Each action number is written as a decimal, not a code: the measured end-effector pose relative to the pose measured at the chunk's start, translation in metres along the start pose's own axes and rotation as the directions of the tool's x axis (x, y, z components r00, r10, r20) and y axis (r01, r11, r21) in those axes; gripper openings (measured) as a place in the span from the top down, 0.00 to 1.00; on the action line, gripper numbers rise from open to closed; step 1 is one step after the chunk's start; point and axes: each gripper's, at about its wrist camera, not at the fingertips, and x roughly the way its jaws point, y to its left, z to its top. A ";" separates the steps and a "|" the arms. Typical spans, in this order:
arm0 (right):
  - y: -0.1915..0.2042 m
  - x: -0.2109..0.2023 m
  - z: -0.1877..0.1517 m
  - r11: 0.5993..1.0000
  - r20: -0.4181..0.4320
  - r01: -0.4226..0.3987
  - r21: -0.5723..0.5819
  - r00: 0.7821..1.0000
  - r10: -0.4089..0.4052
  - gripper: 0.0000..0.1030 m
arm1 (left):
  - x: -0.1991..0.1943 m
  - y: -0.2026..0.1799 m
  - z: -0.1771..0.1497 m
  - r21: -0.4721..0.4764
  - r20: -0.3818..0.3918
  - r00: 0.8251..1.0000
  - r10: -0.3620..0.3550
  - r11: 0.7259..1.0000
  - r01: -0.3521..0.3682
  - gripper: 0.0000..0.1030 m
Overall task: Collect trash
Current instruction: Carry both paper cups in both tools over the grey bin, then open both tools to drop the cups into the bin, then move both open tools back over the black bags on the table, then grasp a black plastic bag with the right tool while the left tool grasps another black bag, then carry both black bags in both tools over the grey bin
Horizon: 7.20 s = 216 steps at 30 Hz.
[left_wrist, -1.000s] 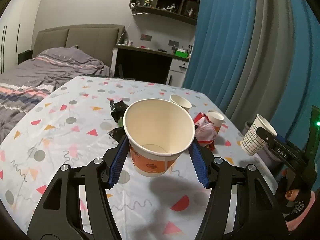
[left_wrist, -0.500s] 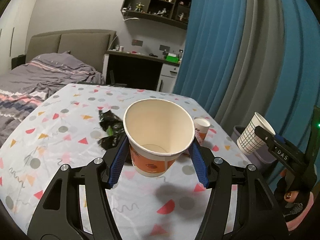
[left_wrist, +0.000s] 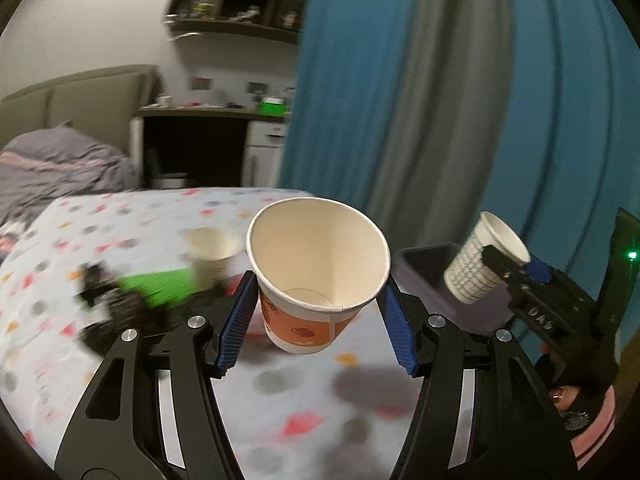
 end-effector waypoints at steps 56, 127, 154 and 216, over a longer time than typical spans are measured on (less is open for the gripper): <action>-0.121 0.071 -0.048 0.975 -0.178 0.207 0.080 0.966 -0.190 0.41 | 0.182 -0.126 -0.011 -0.024 -0.186 0.957 -0.221 0.975 0.220 0.08; 0.245 0.085 -0.070 0.913 -0.337 -0.362 -0.188 0.897 0.286 0.57 | -0.132 0.216 -0.076 -0.294 -0.007 0.829 0.559 0.791 -0.536 0.06; 0.222 0.024 -0.046 0.885 -0.217 -0.428 -0.184 0.896 0.388 0.94 | -0.114 0.199 -0.069 -0.259 0.003 0.870 0.492 0.841 -0.475 0.06; 0.071 -0.033 -0.021 0.970 -0.028 -0.242 0.003 0.970 0.242 0.94 | -0.084 0.118 -0.016 -0.141 0.045 0.982 0.182 0.975 -0.174 1.00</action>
